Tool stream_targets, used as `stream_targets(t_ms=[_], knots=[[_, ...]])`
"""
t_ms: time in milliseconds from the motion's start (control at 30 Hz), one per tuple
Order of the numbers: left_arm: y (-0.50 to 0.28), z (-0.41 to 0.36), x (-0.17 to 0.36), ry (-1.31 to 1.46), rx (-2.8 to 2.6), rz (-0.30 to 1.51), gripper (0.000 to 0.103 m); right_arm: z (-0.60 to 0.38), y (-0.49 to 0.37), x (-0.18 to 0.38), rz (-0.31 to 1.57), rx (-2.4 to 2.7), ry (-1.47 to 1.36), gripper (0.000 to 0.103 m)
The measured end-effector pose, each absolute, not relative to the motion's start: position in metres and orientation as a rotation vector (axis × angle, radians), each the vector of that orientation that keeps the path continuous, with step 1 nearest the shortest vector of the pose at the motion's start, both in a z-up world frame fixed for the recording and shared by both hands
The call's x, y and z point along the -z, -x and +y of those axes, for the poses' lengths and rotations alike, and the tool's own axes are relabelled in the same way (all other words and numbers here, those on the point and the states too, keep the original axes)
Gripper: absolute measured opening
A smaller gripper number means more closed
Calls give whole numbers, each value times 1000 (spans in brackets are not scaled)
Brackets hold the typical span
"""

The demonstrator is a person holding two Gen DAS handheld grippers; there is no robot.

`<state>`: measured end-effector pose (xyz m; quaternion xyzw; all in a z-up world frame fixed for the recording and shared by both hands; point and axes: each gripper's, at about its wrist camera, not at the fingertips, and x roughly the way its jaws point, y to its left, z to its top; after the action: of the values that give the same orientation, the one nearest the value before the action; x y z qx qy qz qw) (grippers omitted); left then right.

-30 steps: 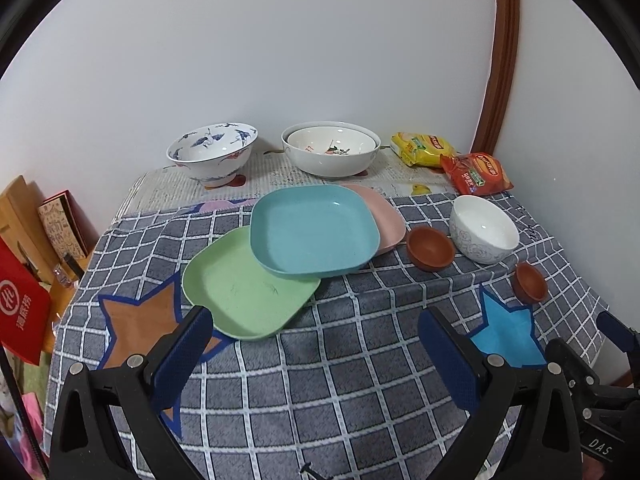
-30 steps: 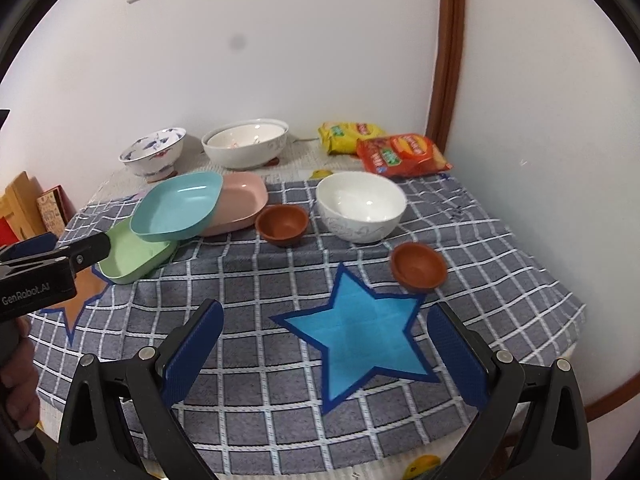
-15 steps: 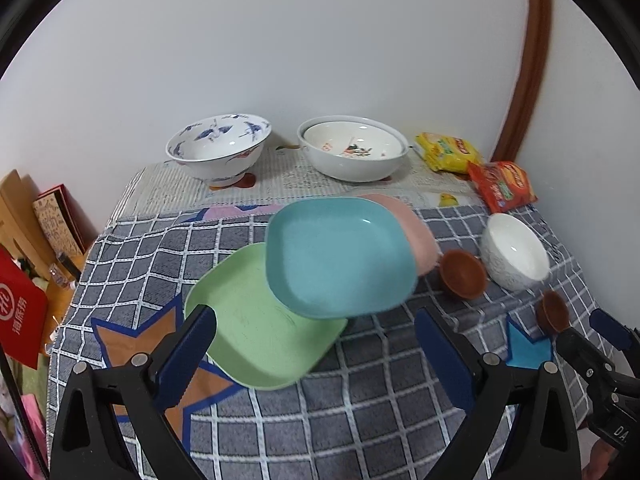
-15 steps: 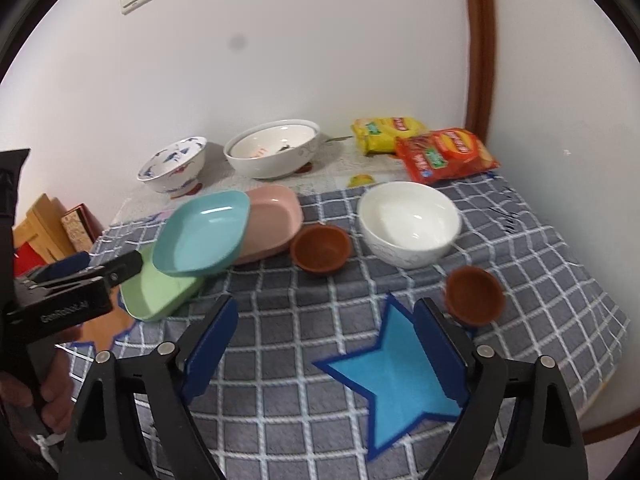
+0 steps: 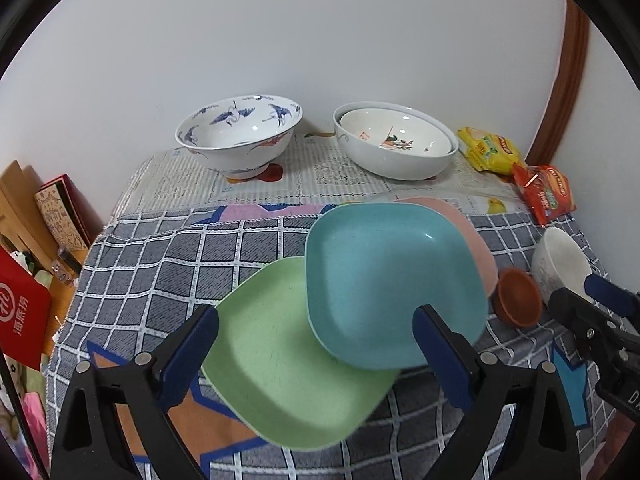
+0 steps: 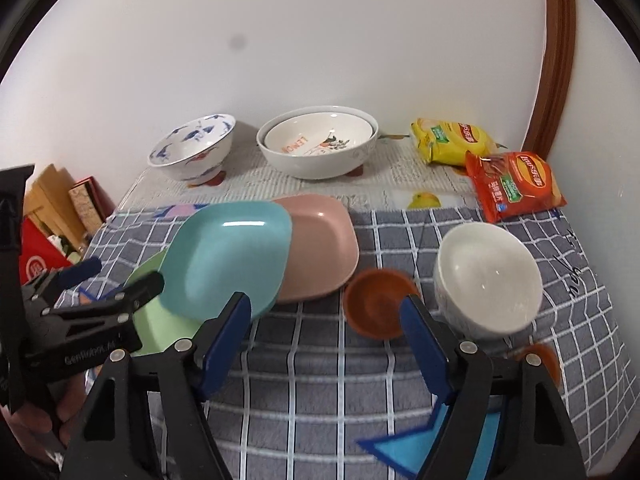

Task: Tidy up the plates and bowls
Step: 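Reach both grippers to the teal plate rim and close on it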

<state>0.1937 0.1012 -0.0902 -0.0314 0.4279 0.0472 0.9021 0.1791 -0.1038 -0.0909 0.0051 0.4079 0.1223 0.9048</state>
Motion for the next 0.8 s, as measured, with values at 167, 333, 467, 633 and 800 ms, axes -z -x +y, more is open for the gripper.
stream_targets(t_ms=[167,333,467,633,800], knots=[[-212,105,98,65,-103,896,94,-101,-206,104,883,-253,-58,67],[-232,103,108,63,-89,913,86,-96,-224,115,895,-253,-94,65],[-241,102,116,61,-75,932,79,-88,-234,125,914,-261,-102,59],[-248,105,122,61,-80,942,74,-78,-245,134,941,-278,-92,49],[-253,109,128,70,-83,952,62,-73,-251,139,945,-280,-101,43]])
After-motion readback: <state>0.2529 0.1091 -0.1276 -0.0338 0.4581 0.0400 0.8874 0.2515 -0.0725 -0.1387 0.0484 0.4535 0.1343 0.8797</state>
